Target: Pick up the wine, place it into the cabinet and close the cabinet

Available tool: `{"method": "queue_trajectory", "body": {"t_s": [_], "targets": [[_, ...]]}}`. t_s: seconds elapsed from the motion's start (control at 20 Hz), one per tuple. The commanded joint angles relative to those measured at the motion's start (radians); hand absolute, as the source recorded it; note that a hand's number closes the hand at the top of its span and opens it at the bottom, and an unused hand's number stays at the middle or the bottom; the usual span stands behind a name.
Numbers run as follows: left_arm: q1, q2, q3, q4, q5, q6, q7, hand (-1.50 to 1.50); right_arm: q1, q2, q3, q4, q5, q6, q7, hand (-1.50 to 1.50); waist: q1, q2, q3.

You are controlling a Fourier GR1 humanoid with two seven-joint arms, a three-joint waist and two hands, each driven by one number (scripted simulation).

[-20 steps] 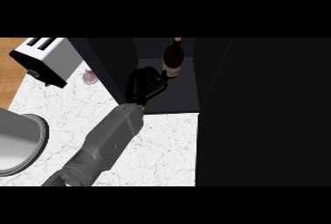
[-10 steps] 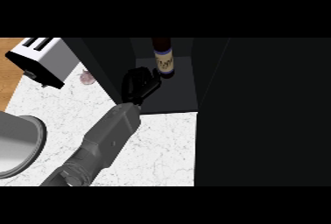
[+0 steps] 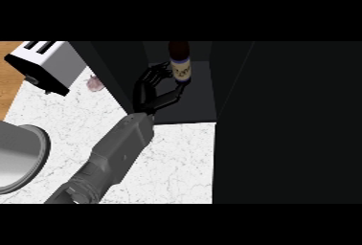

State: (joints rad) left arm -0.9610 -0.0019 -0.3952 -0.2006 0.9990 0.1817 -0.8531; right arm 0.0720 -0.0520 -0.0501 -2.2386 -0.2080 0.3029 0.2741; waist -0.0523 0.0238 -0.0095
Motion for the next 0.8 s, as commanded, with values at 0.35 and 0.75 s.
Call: {"method": "queue_trajectory", "body": {"t_s": [0.35,0.75], "targets": [[0.094,0.057,-0.019,-0.127,-0.044,0.045,-0.056,-1.50,0.039,0.032,0.035,-0.040,0.043,-0.027,0.011,-1.50,0.064,-0.031,0.010],[0.308,0.075,-0.160,-0.527,-0.129,0.103,0.061,-1.50,0.077,-0.020,-0.035,-0.069,-0.026,0.010,0.032,-1.50,0.088,-0.043,0.011]]}}
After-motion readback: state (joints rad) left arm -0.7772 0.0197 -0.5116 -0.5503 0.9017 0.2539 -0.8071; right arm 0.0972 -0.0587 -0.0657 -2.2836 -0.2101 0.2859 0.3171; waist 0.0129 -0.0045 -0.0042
